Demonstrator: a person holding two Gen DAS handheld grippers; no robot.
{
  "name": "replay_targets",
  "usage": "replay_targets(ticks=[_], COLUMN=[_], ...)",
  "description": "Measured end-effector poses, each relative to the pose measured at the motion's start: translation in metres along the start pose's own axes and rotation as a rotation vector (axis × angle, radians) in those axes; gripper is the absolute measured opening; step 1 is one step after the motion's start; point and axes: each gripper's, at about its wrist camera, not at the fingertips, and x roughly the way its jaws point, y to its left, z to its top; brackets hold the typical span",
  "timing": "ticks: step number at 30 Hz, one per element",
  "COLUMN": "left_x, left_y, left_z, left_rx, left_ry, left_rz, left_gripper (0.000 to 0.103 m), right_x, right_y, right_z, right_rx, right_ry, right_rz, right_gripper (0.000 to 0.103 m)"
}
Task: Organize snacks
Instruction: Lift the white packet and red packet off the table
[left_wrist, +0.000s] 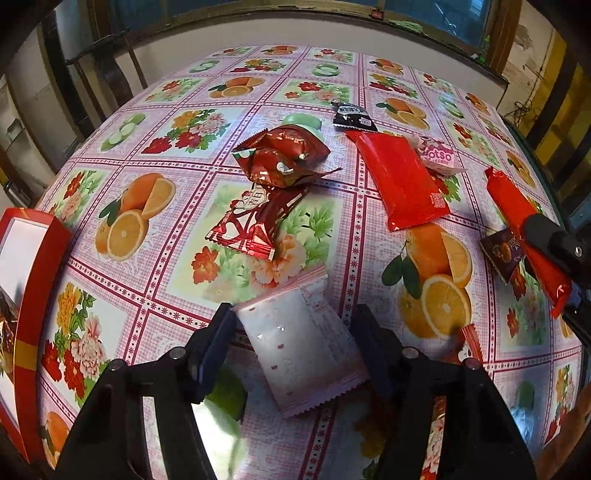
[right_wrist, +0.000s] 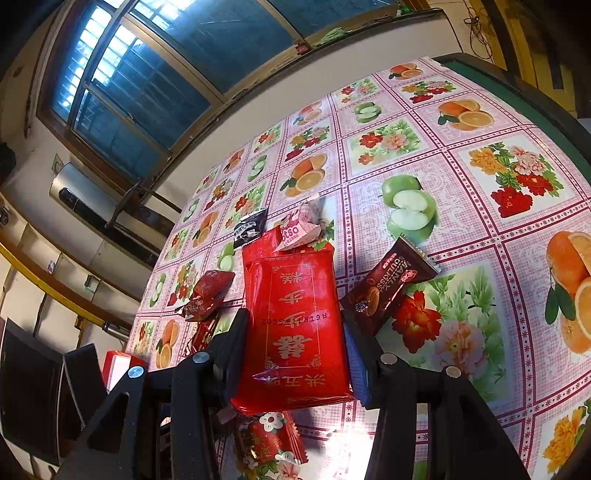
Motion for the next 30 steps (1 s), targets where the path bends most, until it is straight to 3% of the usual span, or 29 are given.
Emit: replay_targets(ticks=[5, 11, 19, 30], left_x=[-0.006, -0.01, -0.016, -0.04], left_y=[0.008, 0.012, 0.015, 0.032], left_z=[-0.01, -0.017, -0.027, -0.033], left_rx=[0.101, 0.154, 0.176, 0.152], left_ry=[-0.012, -0.027, -0.054, -0.128], left_rz=[-0.04, -0.055, -0.058, -0.021], left_gripper=[0.053, 0.051, 0.049, 0.049], right_x=[0.0, 0.002, 0.005, 0.013], right_y=[-0.001, 0.004, 0.01, 0.022], right_z=[-0.001, -0.003, -0.005, -0.01], right_rx=[0.011, 0.008, -0.008, -0.029], right_ry=[0.006, 0.026, 0.041, 0.091], right_rz=[0.008, 0.054, 0.074, 0.183], right_gripper=[0.051, 0.051, 0.051, 0.051])
